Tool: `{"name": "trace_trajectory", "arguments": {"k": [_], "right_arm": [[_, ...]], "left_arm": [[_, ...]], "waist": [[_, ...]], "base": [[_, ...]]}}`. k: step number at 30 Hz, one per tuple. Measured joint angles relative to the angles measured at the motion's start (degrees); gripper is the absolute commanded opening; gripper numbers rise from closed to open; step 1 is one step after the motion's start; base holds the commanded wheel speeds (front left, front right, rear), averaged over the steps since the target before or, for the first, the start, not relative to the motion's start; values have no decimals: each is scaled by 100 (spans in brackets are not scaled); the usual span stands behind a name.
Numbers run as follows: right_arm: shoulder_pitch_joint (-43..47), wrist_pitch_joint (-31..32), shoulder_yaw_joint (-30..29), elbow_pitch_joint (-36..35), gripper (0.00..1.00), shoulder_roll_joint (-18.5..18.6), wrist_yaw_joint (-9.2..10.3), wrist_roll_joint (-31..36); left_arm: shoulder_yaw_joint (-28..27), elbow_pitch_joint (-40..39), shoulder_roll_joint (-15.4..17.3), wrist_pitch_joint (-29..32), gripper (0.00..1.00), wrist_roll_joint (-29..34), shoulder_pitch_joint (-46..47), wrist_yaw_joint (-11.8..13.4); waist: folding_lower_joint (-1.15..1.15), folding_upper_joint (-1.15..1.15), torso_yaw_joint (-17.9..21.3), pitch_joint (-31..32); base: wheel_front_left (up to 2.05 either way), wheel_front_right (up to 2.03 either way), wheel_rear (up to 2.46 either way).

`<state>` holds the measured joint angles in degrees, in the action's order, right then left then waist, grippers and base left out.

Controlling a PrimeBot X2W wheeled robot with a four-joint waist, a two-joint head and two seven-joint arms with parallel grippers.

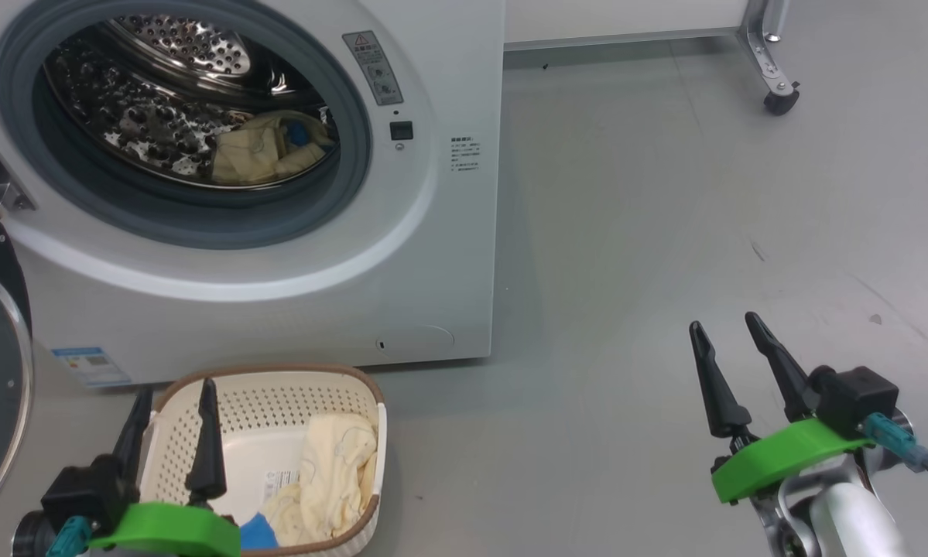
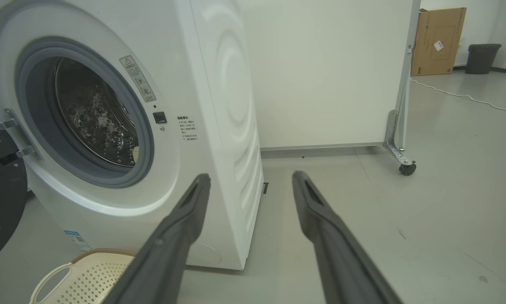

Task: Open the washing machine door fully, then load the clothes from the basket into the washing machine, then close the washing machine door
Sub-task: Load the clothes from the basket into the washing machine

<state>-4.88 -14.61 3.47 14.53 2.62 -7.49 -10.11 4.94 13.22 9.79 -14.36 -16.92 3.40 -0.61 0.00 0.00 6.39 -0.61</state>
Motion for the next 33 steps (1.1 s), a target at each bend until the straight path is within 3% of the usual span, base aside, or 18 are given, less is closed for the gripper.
{"name": "trace_trajectory", "arguments": {"k": [13, 33], "right_arm": [[0, 0, 29, 0, 100, 0, 0, -45], [-1, 0, 2, -2, 100, 0, 0, -97]], "left_arm": [[-203, 67, -247, 0, 100, 335, -16, -280], [-402, 245, -435, 0, 100, 553, 32, -490]], "waist": [[0, 0, 49, -23], [0, 0, 96, -169]], "base": [[0, 0, 0], [0, 0, 0]]}}
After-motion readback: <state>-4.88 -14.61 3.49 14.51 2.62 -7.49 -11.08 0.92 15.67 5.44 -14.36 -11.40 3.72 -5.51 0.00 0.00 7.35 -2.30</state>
